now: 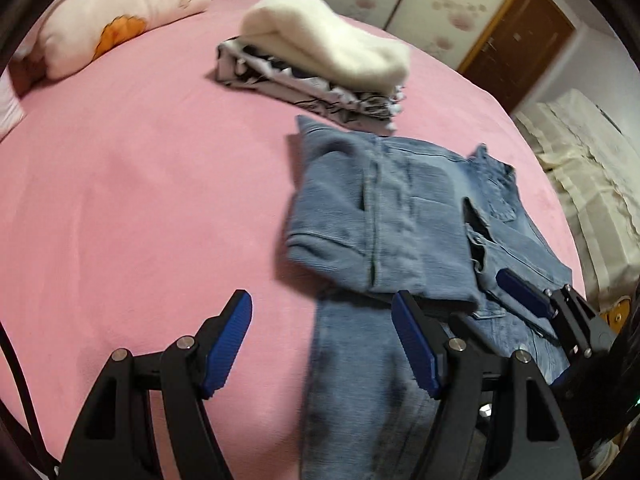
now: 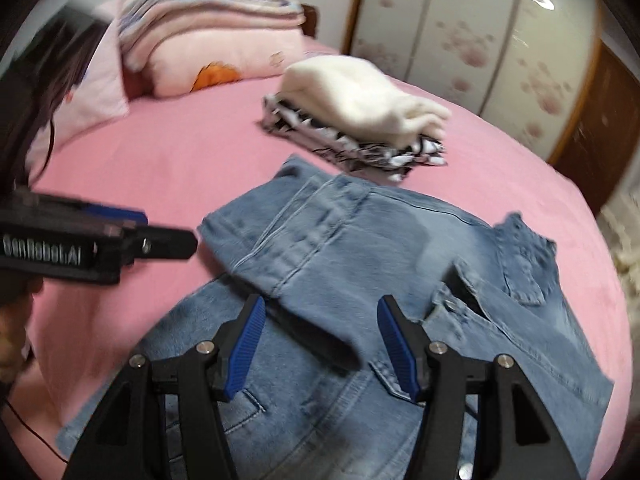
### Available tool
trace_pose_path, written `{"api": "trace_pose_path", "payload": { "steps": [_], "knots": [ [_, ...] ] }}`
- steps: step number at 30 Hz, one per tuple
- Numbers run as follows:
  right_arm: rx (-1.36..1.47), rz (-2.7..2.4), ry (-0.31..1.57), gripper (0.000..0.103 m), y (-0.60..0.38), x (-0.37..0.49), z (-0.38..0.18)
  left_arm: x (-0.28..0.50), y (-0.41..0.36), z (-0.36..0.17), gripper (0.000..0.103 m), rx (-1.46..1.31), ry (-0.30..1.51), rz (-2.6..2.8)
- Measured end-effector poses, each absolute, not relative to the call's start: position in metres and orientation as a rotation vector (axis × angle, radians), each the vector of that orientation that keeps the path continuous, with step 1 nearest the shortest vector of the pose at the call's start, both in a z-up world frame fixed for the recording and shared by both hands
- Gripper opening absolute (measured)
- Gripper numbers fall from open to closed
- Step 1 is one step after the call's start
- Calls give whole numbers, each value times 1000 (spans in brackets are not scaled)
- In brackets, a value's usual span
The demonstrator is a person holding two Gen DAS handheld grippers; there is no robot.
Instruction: Fold large clothes
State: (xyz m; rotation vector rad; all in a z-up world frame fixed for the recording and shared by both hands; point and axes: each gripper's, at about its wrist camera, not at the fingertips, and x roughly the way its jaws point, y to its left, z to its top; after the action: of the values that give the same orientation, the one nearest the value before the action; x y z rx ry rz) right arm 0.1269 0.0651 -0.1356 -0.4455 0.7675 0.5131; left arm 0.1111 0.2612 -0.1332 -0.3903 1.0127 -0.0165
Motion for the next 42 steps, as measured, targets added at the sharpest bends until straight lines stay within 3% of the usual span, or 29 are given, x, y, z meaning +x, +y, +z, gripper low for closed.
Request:
{"api": "trace_pose_path", "payload": {
  "steps": [14, 15, 16, 18, 19, 25, 31, 37, 42],
  "knots": [
    [-811, 380, 687, 57, 110, 133, -191, 111, 278, -163, 71, -478, 1049, -19],
    [-826, 371, 684, 45, 111, 135, -192, 111, 278, -164, 71, -478, 1050, -20],
    [-830, 369, 687, 24, 112, 138, -192, 111, 277, -165, 71, -477, 1050, -22],
    [-808, 394, 735, 7, 110, 148, -188, 111, 276, -166, 71, -479, 1052, -26],
    [-779, 407, 747, 4, 108, 152, -183, 112, 275, -166, 71, -482, 1052, -29],
    [-647, 356, 663, 4, 87, 172, -121, 116, 263, -158, 71, -471, 1032, -63],
    [-362, 171, 636, 4, 3, 198, -65, 118, 241, -147, 71, -443, 1017, -122],
    [-100, 59, 853, 5, -90, 202, -109, 122, 220, -145, 71, -413, 1037, -177],
    [216, 133, 1088, 12, -150, 192, -168, 127, 210, -139, 71, -387, 1047, -219]
  ]
}}
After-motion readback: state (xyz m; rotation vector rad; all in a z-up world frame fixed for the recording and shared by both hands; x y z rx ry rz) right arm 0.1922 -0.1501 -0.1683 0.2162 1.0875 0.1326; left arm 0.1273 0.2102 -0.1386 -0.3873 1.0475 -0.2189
